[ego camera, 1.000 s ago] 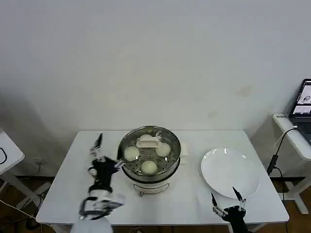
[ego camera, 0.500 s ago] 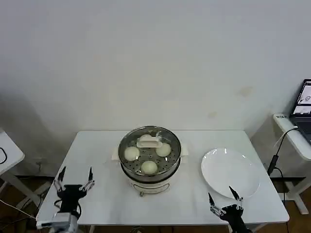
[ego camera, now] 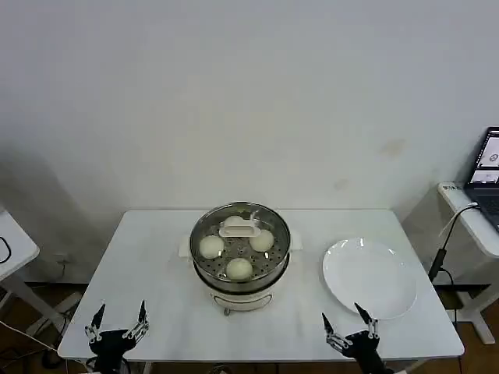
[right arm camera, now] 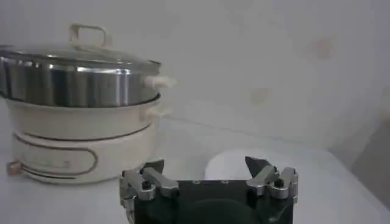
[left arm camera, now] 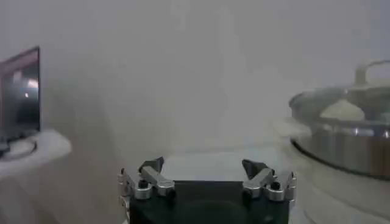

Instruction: Take steamed baozi put them in steamer then cover it.

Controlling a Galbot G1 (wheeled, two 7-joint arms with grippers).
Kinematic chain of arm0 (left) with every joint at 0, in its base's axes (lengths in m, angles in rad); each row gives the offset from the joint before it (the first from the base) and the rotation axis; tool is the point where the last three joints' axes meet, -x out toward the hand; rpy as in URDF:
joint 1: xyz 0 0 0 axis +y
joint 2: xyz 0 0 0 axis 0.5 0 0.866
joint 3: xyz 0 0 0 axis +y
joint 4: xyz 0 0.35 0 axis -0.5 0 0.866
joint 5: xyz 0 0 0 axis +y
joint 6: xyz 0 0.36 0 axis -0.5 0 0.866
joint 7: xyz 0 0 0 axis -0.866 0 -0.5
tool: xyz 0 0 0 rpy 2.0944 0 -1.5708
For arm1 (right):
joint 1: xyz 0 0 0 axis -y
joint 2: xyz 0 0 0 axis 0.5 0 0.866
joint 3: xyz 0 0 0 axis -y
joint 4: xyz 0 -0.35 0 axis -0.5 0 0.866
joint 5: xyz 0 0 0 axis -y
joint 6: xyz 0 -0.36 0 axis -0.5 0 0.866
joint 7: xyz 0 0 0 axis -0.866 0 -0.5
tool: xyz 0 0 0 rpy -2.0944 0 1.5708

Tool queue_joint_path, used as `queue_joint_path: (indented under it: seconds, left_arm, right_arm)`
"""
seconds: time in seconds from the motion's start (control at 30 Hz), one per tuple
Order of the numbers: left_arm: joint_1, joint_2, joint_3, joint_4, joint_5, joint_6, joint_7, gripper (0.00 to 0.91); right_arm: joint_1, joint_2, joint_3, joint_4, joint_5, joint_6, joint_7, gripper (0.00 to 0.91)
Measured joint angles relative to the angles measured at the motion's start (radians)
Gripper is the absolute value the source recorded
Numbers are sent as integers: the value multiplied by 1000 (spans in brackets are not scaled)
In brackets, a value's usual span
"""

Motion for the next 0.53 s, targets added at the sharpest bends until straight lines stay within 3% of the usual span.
queue_joint_path:
  seconds: [0.53]
  left_arm:
    - [46, 4, -1, 10, -16, -6, 5, 907]
  right_arm:
    - [-7, -53, -76, 16, 66, -15, 76, 907]
